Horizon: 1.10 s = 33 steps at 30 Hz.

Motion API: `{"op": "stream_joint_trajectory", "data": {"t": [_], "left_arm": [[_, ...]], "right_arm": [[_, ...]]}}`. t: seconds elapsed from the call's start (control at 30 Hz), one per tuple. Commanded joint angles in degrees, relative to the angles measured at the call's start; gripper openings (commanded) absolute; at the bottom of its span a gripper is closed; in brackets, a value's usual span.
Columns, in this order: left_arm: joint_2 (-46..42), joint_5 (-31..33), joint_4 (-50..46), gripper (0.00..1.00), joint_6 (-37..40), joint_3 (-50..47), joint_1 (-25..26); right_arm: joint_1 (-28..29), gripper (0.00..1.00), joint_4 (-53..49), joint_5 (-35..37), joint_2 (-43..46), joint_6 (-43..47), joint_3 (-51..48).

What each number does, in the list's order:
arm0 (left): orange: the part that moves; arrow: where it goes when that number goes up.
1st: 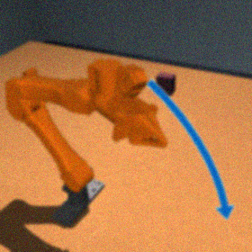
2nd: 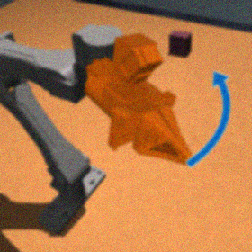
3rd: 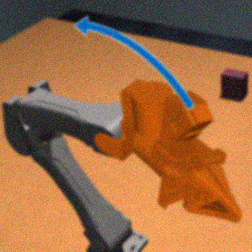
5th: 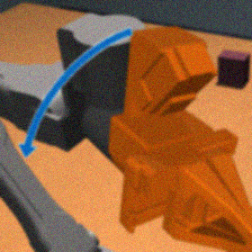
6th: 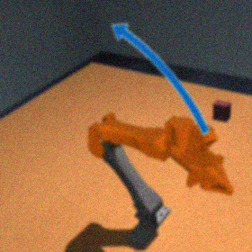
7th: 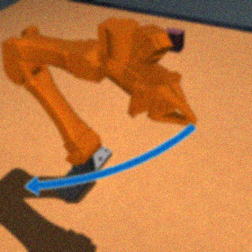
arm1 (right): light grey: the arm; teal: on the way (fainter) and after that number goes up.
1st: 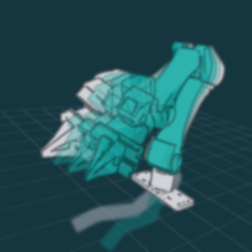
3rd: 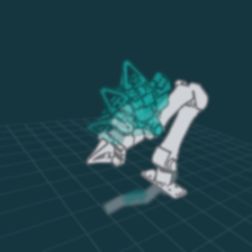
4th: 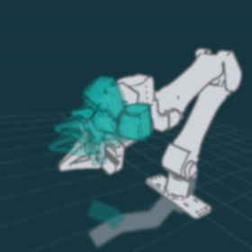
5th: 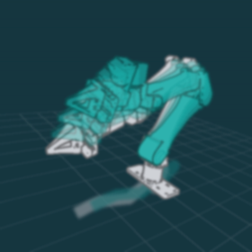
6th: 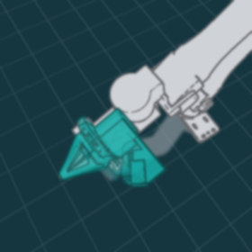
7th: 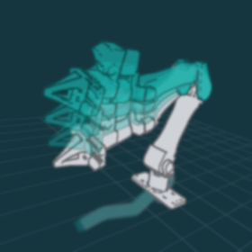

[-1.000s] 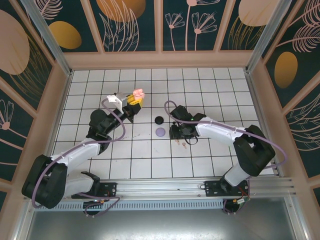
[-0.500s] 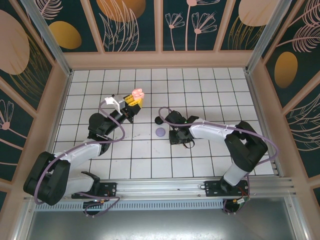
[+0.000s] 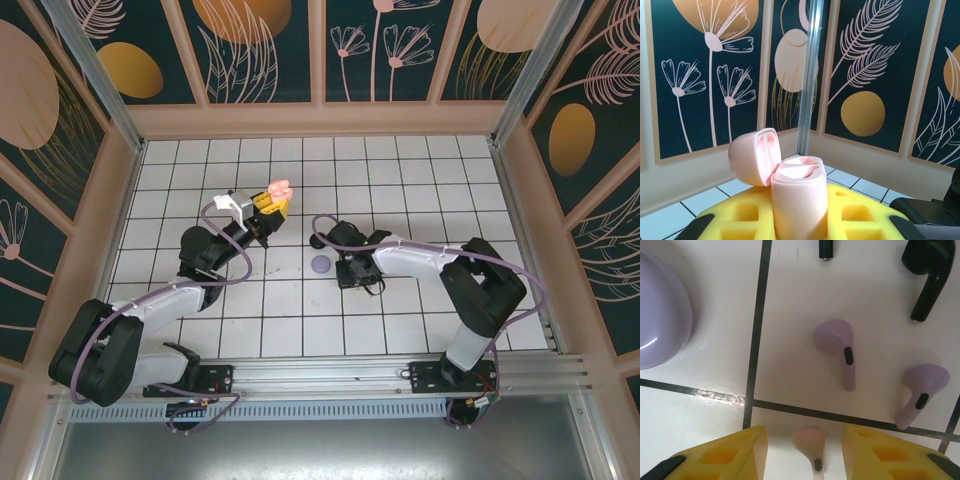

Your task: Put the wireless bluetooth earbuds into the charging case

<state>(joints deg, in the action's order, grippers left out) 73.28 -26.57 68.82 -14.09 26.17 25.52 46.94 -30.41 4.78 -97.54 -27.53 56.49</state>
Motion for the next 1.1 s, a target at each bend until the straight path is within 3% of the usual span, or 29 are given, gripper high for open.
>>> {"op": "stream_joint_trajectory", "data": {"t": [0.0, 0.73, 1.07], "left_arm": [[0.42, -1.12, 2.56, 0.00, -0.94, 0.98, 0.32], [0.53, -1.64, 2.57, 0.00, -1.20, 1.16, 0.50], [0.53, -1.99, 2.22, 0.00, -1.21, 1.25, 0.76]], "right_arm": [[0.70, 0.43, -1.06, 1.38, -1.01, 0.72, 1.38], [0.83, 0.37, -0.09, 1.99, -3.43, 0.46, 0.71], [0.91, 0.24, 0.06, 1.53, -2.49, 0.46, 0.25]]}}
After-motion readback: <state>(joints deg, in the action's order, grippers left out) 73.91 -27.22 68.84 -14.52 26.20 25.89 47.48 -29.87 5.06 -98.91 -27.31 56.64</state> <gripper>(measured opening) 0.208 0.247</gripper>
